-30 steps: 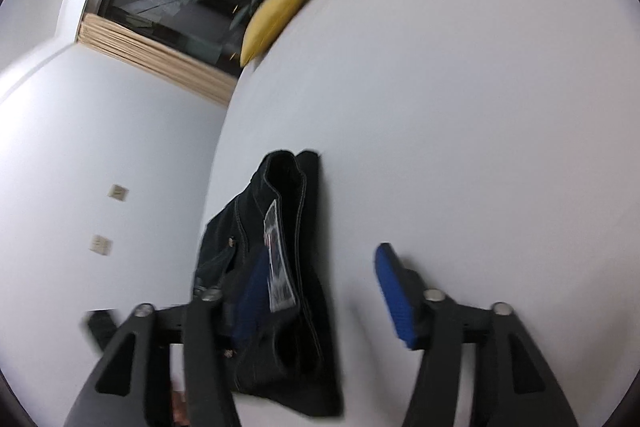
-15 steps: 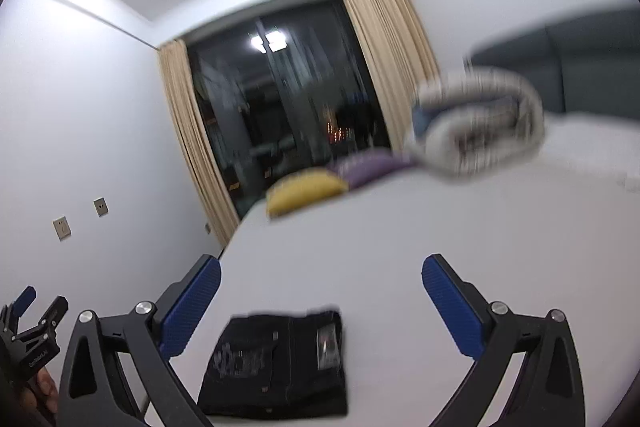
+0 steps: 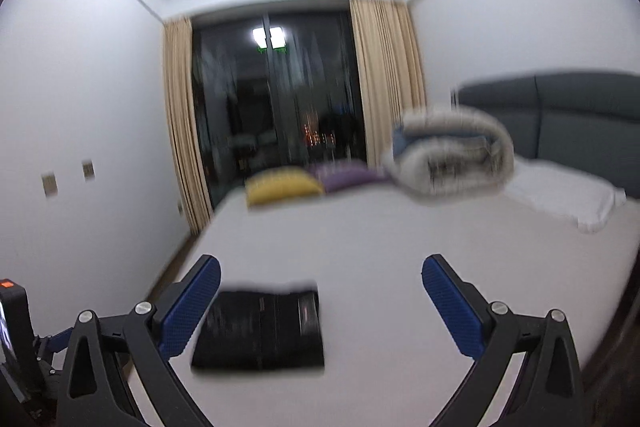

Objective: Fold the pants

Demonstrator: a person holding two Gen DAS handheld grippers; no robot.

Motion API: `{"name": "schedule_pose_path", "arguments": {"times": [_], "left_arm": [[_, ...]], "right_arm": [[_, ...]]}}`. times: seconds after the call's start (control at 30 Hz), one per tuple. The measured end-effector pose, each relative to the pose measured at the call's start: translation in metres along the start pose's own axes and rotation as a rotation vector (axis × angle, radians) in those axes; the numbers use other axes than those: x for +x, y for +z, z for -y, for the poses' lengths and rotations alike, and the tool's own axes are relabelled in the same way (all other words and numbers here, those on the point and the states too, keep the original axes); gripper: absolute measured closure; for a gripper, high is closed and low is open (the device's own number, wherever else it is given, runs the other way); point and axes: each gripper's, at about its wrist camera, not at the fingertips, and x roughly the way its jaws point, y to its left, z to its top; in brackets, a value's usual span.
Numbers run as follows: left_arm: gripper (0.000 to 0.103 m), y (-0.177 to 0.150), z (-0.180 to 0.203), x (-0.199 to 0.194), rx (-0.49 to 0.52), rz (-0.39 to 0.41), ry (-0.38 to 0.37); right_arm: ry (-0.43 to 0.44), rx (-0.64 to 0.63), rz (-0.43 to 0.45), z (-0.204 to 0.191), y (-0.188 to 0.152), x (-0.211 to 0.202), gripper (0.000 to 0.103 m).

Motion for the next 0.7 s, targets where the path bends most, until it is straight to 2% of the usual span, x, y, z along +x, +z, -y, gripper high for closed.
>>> {"name": "schedule_pose_path", "arguments": {"times": [0.13,0.23,0.37,0.6,0.7], "left_arm": [[0.000,-0.038,-0.004,0.016,-0.024,-0.100,-0.010],[0.000,-0.059,-0.008,0.032,-0.044,-0.164,-0.018],[0.000,-0.073,-0.012,0.058,-0.059,-0.212,-0.016],[0.000,-0.070,-0.017,0.089,-0.062,-0.242,-0.012],[0.000,-0.059,-0.021,0.100,-0.062,-0.250,-0.010]], "right_arm": [[-0.014,0.037,-0.216,0.000,-0.050,0.030,0.000],[-0.025,0.025,-0.300,-0.001,-0.076,0.043,0.000],[-0.028,-0.015,-0.393,-0.009,-0.100,0.054,0.000],[-0.029,-0.073,-0.423,-0.023,-0.118,0.062,0.000],[-0.022,-0.080,-0.441,-0.026,-0.124,0.068,0.000]]}}
